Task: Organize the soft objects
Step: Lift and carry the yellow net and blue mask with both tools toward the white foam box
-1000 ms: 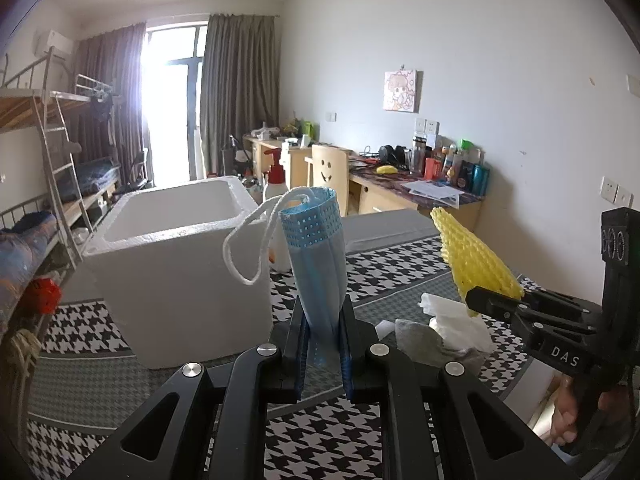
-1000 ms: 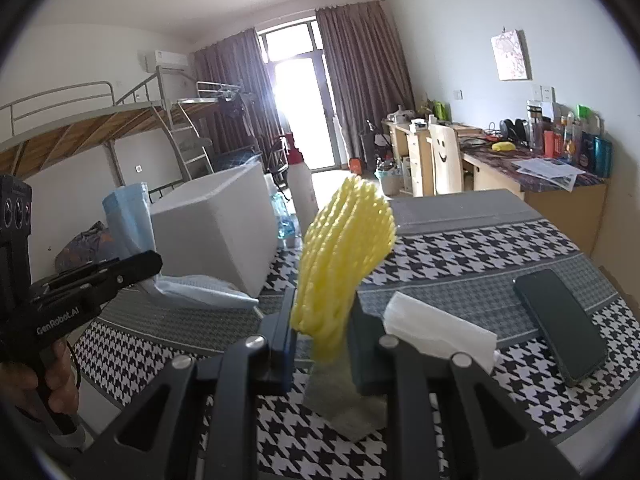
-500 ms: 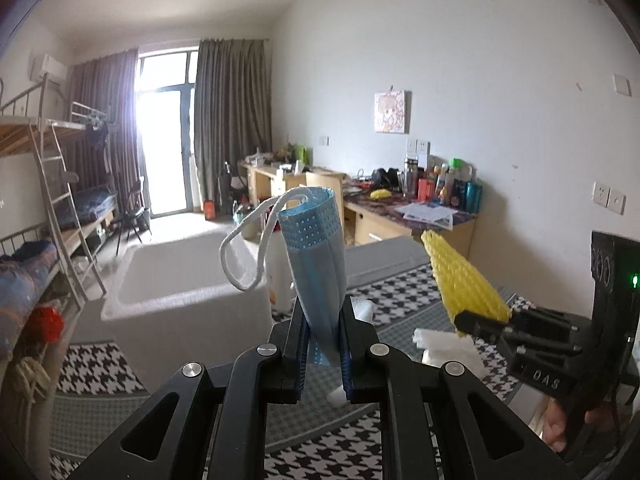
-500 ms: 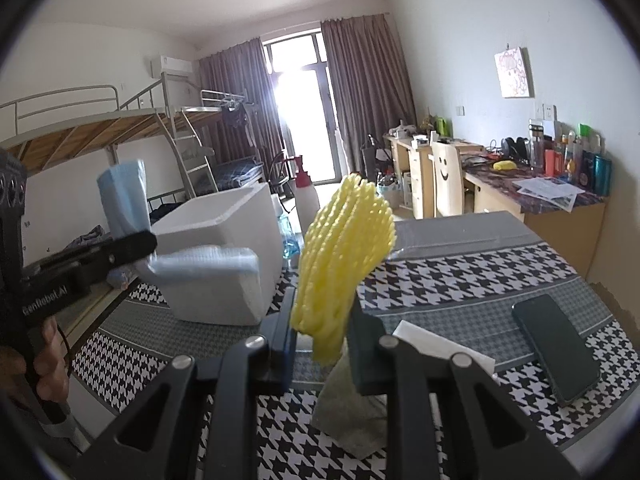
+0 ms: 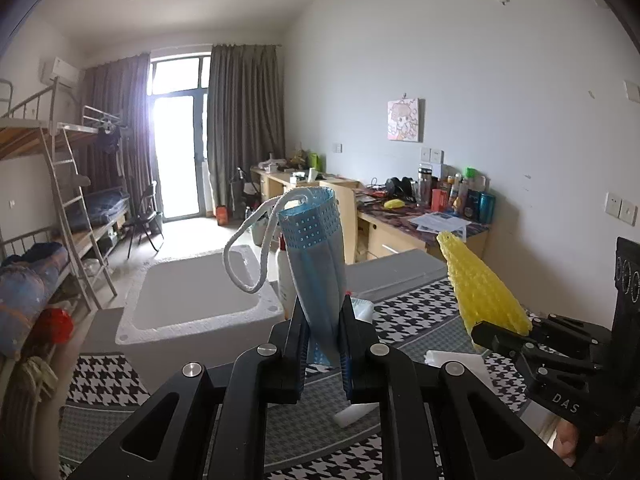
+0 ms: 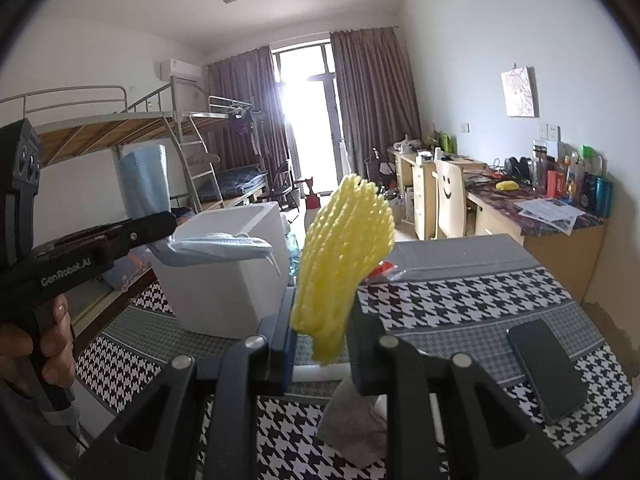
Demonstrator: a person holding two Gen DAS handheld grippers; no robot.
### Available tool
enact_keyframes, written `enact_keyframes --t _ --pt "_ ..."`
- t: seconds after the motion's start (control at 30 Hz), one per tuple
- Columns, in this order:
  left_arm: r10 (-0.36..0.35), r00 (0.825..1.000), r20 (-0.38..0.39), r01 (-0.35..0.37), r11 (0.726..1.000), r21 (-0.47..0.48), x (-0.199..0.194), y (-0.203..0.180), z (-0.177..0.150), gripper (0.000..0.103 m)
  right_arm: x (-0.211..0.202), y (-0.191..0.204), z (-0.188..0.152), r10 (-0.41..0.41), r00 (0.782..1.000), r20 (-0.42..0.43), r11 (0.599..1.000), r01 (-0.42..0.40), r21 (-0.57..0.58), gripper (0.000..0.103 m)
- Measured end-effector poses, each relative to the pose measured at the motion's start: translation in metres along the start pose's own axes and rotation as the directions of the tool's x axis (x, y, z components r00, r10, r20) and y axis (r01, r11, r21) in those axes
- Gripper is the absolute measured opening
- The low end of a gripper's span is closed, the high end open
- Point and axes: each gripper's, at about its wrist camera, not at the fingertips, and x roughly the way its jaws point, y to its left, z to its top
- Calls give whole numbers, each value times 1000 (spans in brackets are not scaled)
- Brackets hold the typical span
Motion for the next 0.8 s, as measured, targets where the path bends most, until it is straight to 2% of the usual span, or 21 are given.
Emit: enact_keyframes --t 0.43,0.8 --pt "37 998 48 -36 999 -17 4 23 16 15 19 10 23 14 999 31 999 -13 -33 26" --pt "89 993 81 -88 996 -23 8 35 28 15 29 26 43 63 997 44 995 -59 -81 26"
